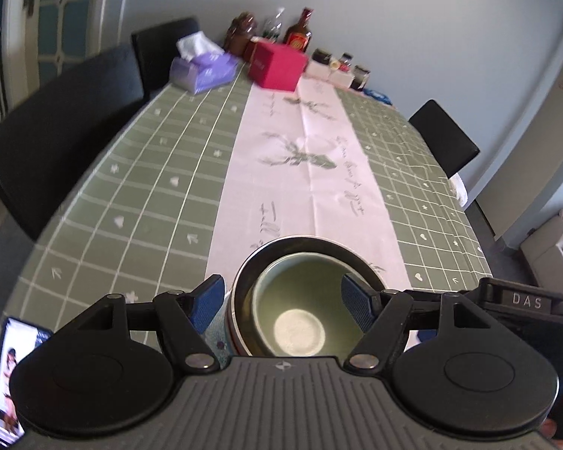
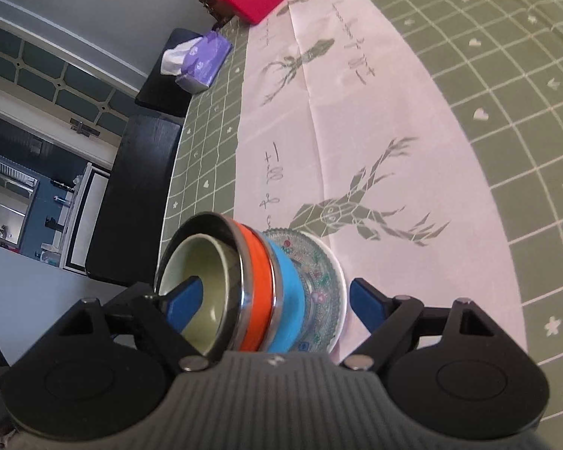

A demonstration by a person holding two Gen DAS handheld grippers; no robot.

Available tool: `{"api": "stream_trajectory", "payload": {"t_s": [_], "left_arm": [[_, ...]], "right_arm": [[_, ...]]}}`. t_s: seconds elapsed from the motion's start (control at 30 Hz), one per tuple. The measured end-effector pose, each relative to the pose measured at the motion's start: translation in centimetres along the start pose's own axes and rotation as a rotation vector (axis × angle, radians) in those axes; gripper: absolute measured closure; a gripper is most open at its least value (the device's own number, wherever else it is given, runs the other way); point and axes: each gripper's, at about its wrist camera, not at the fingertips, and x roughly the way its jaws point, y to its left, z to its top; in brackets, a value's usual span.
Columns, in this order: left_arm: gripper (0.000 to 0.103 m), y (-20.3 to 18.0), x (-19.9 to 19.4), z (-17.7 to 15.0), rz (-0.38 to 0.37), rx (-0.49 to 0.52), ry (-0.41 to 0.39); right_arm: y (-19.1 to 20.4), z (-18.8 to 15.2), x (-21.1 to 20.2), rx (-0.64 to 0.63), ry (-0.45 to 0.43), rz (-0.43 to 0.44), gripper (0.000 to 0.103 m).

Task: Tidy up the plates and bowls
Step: 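Open both grippers and pull them back from the stack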

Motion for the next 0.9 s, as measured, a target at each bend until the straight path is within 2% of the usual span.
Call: {"api": "stream_trajectory", "payload": {"t_s": [0.27, 0.53, 0.67, 0.77, 0.9], "left_arm": [[0.018, -4.6, -4.7, -1.1, 0.012, 0.180, -0.181], [0.015, -8.4, -9.8, -5.7, 0.004, 0.329, -0.368], [0.015, -9.3, -11.7, -8.7, -0.018, 0.350, -0.432], [0.014, -9.9, -12.3, -10.8, -0.011, 0.349, -0.469], [0.014, -10.3, -12.2, -13.2, -0.027, 0.334, -0.470]], "right_arm": [[1.9, -1.7, -7.8, -0.245, -0.243, -0.090, 0.019], [2.1, -7.2, -14.6, -0.437, -0.509, -0.155, 0.015], [1.3, -10.4, -17.0, -0.475, -0.609, -0.158, 0.010], [0.5, -12.4, -18.5, -0.479, -0.643, -0.142, 0.009], [-0.5, -14.5, -19.9, -0.486, -0.681, -0.131, 0.006]]}}
